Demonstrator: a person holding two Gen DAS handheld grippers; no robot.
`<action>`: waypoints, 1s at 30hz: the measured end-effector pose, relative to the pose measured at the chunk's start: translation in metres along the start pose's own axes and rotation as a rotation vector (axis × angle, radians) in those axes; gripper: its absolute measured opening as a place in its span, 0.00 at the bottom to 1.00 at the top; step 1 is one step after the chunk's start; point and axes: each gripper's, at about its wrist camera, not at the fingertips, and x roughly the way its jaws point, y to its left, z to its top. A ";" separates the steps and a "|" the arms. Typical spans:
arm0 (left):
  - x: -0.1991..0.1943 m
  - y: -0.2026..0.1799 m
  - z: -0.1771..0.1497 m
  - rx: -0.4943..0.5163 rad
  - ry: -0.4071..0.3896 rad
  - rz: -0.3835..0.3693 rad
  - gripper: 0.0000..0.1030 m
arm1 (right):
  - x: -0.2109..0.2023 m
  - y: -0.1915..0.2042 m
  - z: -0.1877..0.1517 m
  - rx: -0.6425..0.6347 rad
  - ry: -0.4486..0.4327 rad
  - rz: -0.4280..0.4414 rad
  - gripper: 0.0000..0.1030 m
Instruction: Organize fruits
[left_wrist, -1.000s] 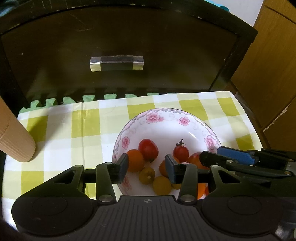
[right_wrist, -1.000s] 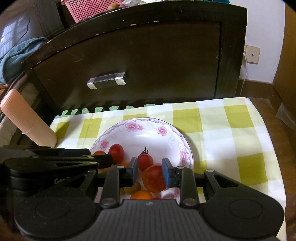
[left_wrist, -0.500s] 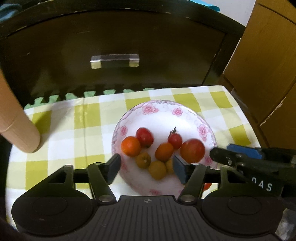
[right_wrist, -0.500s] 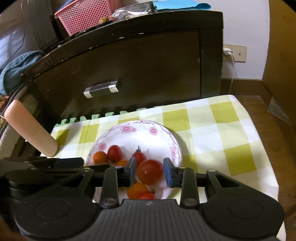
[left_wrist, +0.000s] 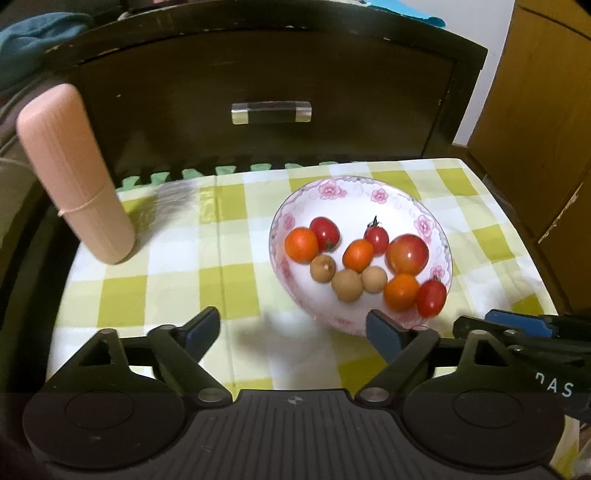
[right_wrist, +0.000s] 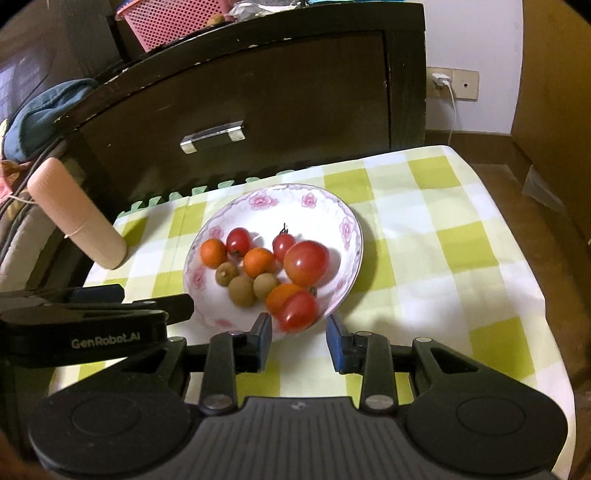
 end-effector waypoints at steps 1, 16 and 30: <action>-0.002 -0.001 -0.004 0.002 -0.004 0.009 0.89 | -0.003 0.001 -0.003 0.003 -0.001 0.001 0.30; -0.024 -0.002 -0.048 -0.014 -0.014 0.045 1.00 | -0.026 -0.001 -0.046 0.058 0.023 -0.002 0.30; -0.040 -0.009 -0.080 0.060 0.025 0.087 1.00 | -0.044 0.010 -0.081 0.069 0.042 0.009 0.30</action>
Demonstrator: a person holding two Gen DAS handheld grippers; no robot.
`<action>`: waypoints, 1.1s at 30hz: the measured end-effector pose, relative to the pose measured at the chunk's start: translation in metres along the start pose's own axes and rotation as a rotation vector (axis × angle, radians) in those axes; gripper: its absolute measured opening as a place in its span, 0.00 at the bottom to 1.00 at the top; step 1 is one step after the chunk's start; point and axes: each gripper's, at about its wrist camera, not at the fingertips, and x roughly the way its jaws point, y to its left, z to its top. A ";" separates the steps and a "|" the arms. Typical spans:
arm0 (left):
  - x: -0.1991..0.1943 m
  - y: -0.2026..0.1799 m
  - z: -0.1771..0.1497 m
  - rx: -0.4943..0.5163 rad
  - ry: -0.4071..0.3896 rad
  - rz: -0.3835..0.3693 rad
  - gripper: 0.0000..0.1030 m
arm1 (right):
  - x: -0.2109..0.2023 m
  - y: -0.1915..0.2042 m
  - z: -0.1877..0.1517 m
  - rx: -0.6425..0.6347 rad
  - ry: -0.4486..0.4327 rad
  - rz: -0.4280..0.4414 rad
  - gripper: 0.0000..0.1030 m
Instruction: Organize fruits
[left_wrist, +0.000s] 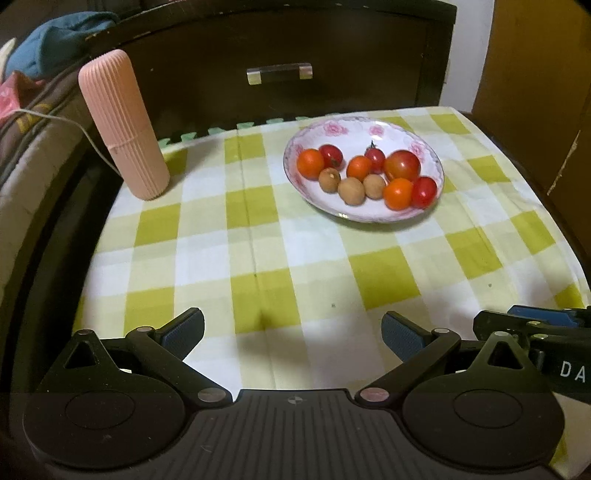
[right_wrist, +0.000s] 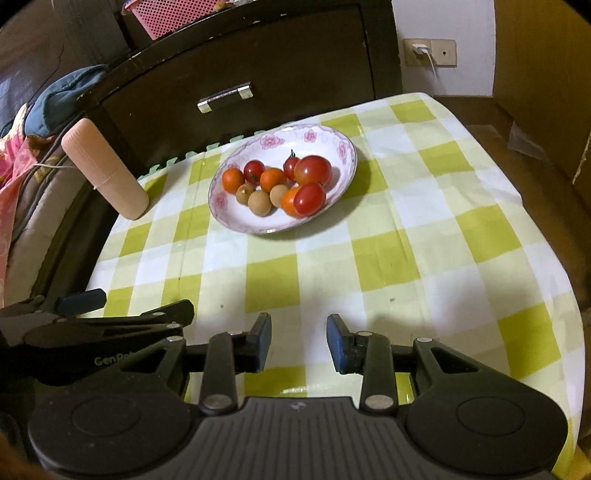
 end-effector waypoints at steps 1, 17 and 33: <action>-0.001 0.000 -0.002 -0.002 0.003 -0.001 1.00 | -0.001 0.000 -0.003 0.002 0.003 0.000 0.30; -0.018 0.005 -0.020 -0.029 0.005 -0.020 1.00 | -0.013 0.005 -0.025 0.006 0.012 0.008 0.31; -0.027 0.005 -0.039 -0.025 0.013 -0.003 1.00 | -0.019 0.009 -0.042 -0.006 0.033 0.002 0.31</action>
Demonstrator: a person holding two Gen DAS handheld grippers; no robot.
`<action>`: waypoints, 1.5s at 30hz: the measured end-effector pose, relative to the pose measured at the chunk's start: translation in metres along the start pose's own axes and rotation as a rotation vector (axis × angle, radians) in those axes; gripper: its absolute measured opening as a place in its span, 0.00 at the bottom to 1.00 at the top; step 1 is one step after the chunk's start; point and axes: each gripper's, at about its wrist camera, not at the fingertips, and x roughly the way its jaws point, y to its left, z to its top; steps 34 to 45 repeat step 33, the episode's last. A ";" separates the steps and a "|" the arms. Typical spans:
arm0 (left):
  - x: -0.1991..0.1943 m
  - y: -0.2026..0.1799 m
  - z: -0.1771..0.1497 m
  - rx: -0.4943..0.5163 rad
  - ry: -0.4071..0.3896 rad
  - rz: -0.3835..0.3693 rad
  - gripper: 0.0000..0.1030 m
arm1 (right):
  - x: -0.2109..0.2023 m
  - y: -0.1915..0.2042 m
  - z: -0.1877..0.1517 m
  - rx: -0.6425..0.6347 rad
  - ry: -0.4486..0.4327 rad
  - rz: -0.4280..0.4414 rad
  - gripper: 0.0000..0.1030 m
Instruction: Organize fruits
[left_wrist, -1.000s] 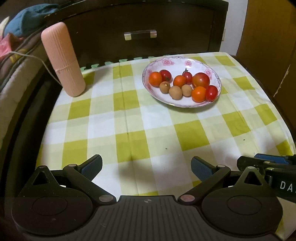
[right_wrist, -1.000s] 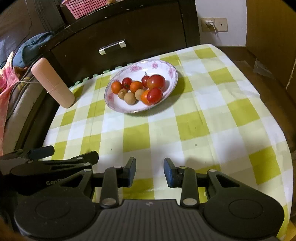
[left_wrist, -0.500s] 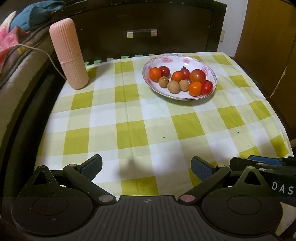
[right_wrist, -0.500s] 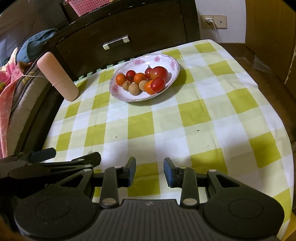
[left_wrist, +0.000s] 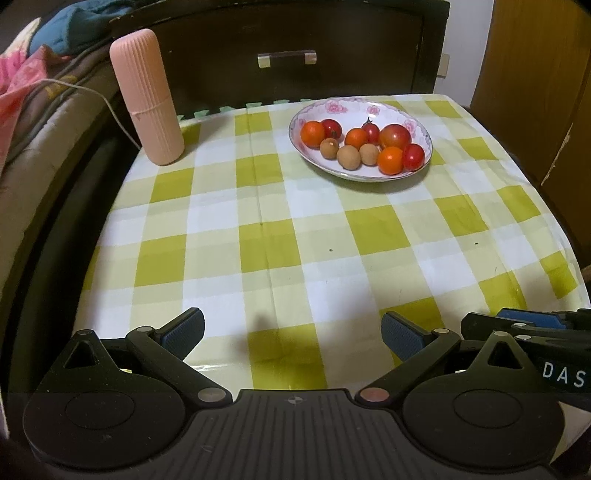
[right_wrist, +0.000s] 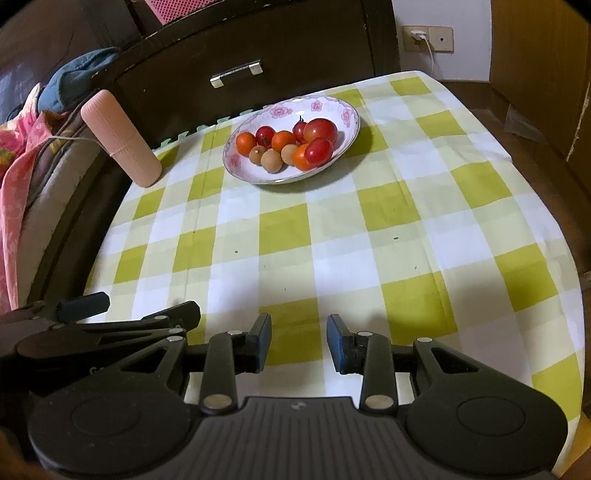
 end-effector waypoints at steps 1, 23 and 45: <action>0.000 0.000 0.000 0.000 0.000 0.000 1.00 | 0.000 0.000 -0.001 -0.001 0.002 0.000 0.31; -0.004 -0.001 -0.005 0.003 -0.009 0.005 1.00 | -0.003 0.001 -0.006 -0.004 0.004 0.001 0.31; -0.006 0.001 -0.005 0.001 -0.014 0.009 1.00 | -0.003 0.002 -0.006 -0.002 0.004 0.002 0.31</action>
